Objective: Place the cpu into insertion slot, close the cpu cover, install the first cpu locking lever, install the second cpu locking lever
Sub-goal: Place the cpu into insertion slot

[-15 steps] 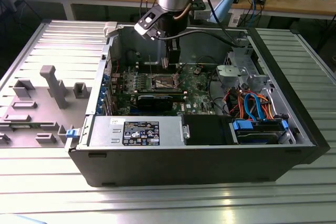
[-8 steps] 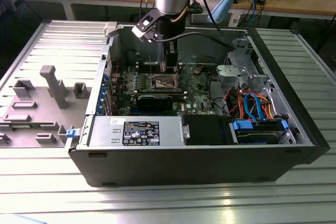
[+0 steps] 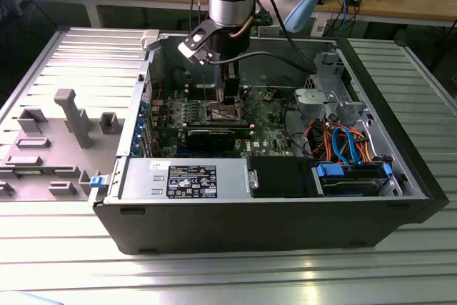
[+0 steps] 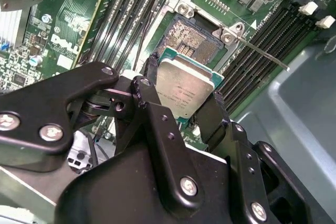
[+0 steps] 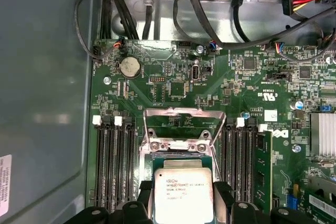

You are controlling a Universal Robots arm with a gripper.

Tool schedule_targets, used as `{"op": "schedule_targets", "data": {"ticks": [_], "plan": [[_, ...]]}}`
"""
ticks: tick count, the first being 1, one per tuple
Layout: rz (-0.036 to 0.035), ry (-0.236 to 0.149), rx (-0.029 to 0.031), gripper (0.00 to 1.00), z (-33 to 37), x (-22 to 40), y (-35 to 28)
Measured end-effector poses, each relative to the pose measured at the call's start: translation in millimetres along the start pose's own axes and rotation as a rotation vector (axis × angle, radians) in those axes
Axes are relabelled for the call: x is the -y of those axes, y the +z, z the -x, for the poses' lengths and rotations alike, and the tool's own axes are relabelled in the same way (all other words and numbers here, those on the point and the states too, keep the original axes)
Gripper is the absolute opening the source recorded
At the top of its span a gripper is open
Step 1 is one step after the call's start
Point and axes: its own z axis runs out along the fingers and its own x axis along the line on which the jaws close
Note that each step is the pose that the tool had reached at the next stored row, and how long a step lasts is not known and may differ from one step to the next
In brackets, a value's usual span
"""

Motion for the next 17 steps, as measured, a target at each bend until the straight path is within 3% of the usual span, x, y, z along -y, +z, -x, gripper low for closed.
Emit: {"op": "schedule_targets", "data": {"ticks": [8, 17], "plan": [[0.0000, 0.000, -0.0001, 0.55, -0.6, 3.8, 16.9], [0.0000, 0.000, 0.0001, 0.55, -1.0, 7.4, 29.7]]}}
